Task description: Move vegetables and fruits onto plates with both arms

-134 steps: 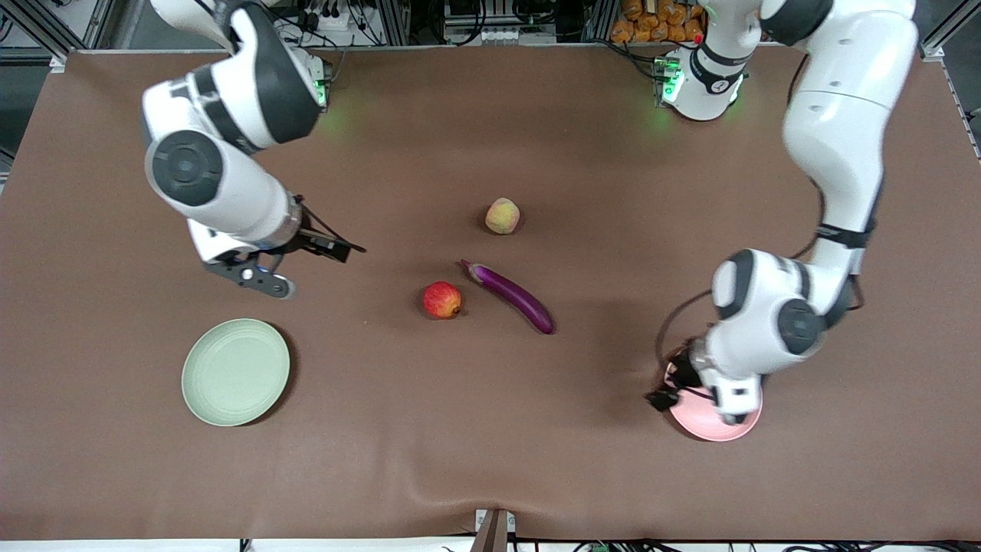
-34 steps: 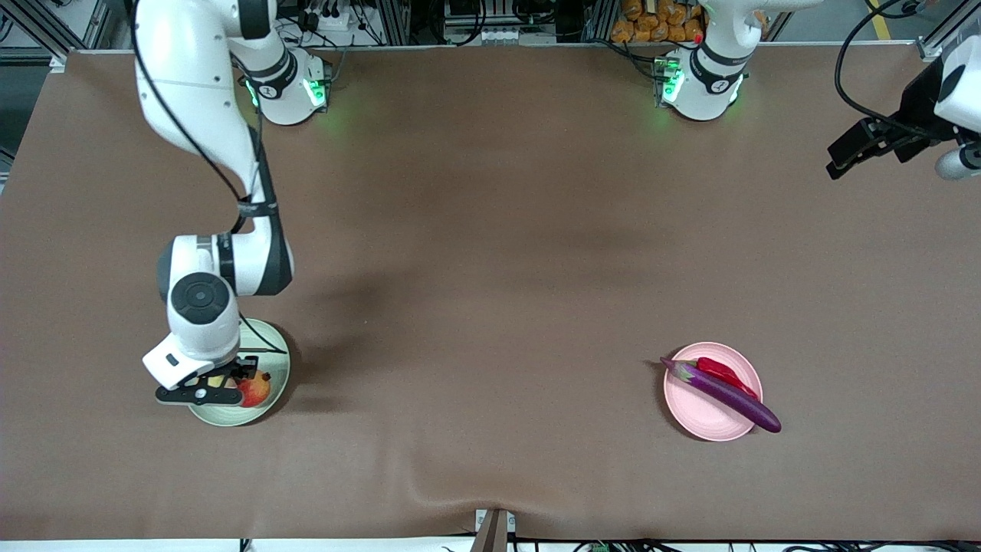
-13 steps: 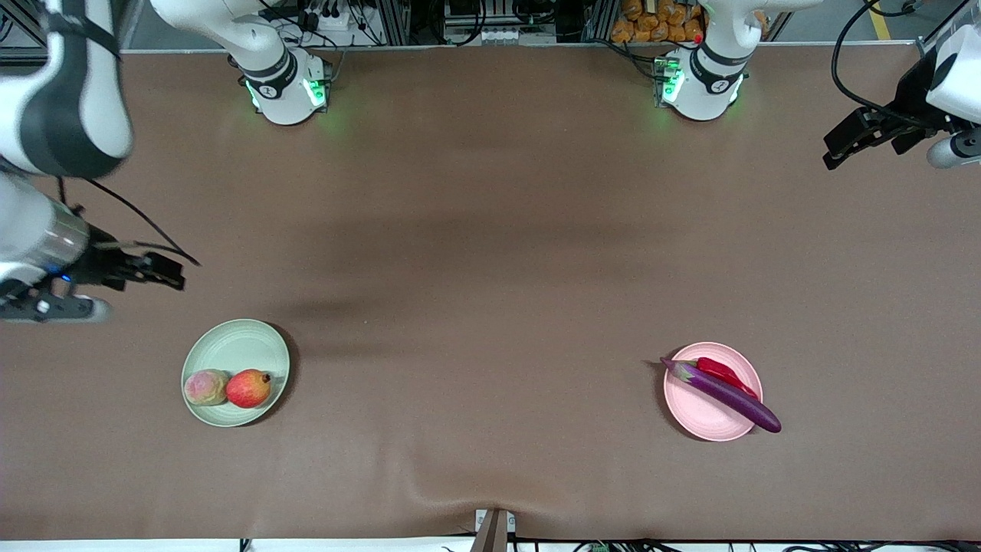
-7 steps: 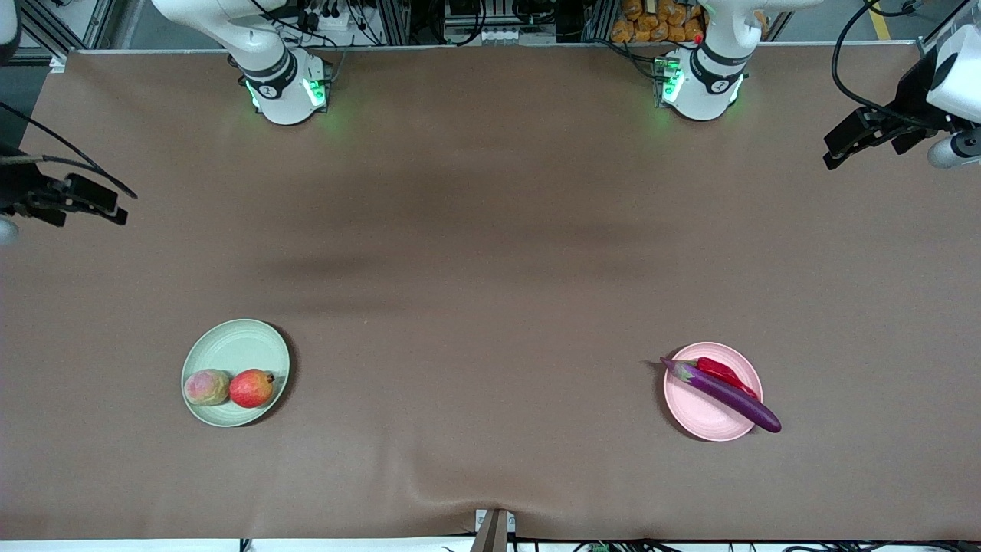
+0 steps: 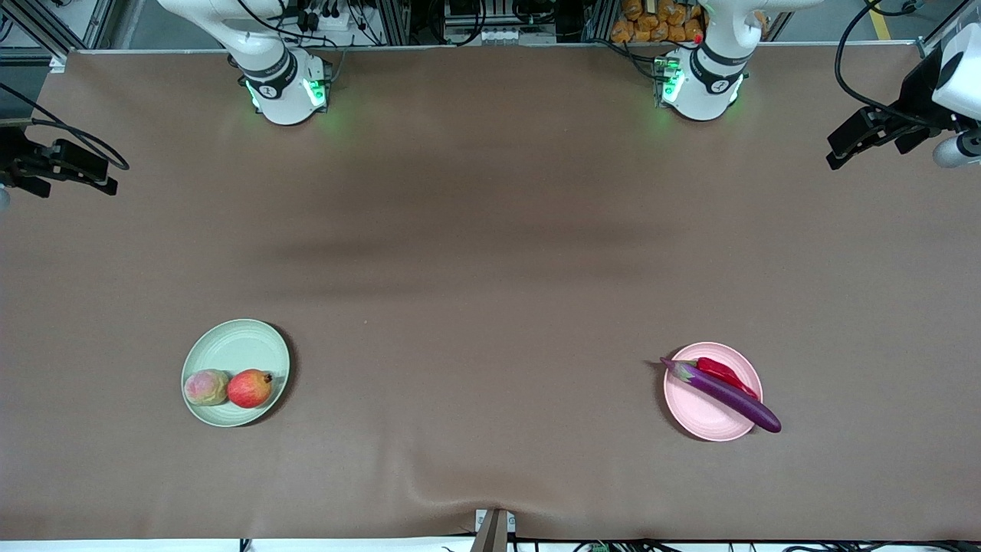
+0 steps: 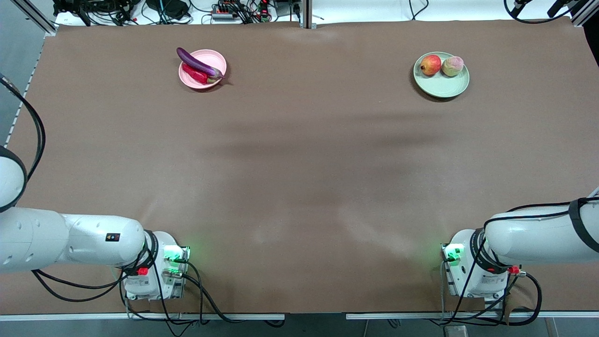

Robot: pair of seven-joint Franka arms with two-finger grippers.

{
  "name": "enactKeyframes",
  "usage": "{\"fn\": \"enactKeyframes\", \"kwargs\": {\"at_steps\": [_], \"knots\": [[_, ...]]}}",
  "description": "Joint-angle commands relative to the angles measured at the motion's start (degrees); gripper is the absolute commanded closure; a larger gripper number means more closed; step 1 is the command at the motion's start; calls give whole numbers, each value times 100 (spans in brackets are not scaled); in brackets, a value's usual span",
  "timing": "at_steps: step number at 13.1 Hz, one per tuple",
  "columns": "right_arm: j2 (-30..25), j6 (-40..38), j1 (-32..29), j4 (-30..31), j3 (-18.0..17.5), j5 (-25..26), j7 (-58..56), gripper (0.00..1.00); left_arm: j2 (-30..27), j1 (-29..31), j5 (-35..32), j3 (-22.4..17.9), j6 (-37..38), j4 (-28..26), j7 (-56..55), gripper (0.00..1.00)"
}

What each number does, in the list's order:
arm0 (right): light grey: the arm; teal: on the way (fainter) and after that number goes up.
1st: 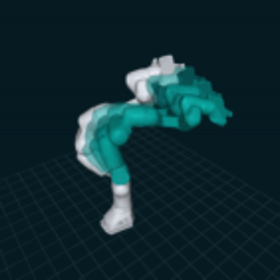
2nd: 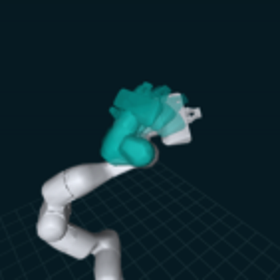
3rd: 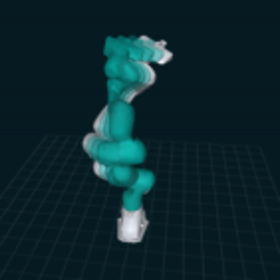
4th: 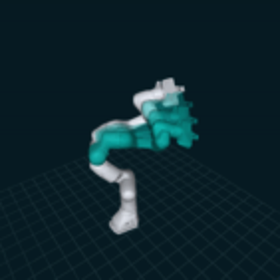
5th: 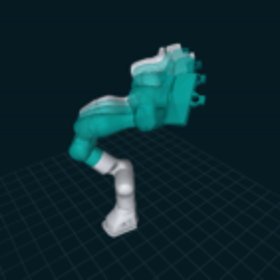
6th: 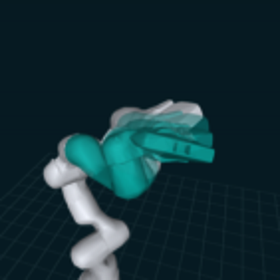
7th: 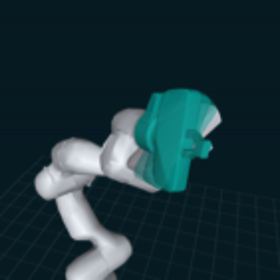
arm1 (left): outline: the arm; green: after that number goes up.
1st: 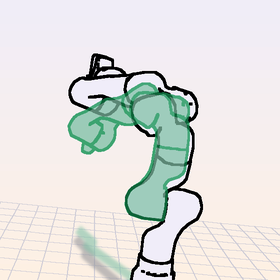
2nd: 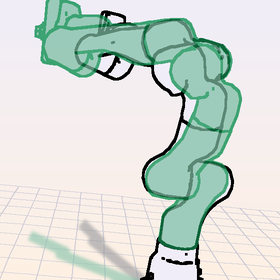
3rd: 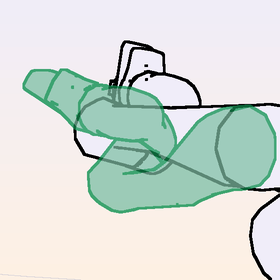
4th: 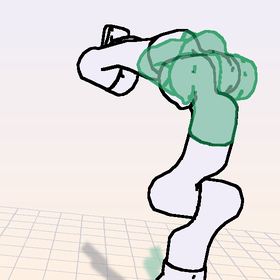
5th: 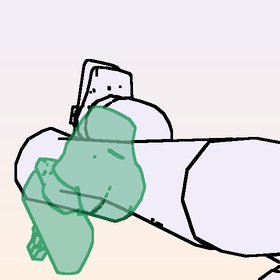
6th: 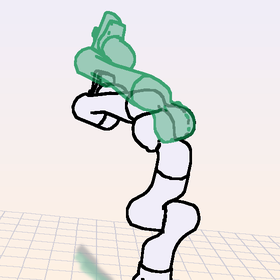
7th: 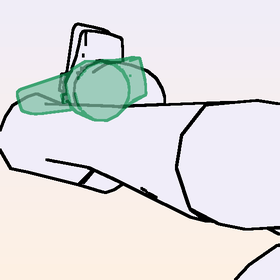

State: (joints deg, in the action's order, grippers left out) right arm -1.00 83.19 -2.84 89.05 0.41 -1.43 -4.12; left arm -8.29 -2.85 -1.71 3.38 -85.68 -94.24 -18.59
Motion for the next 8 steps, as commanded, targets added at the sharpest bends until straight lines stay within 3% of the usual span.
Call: {"fn": "enactKeyframes", "kwargs": {"at_steps": [1,8], "knots": [[-59,-171,-156,-28,-155,-33,51,0,-68,3,-75,-4,25,90,102,0],[-32,-233,-156,-19,-146,-60,60,0,-33,-5,-84,-4,165,222,110,0]]}}
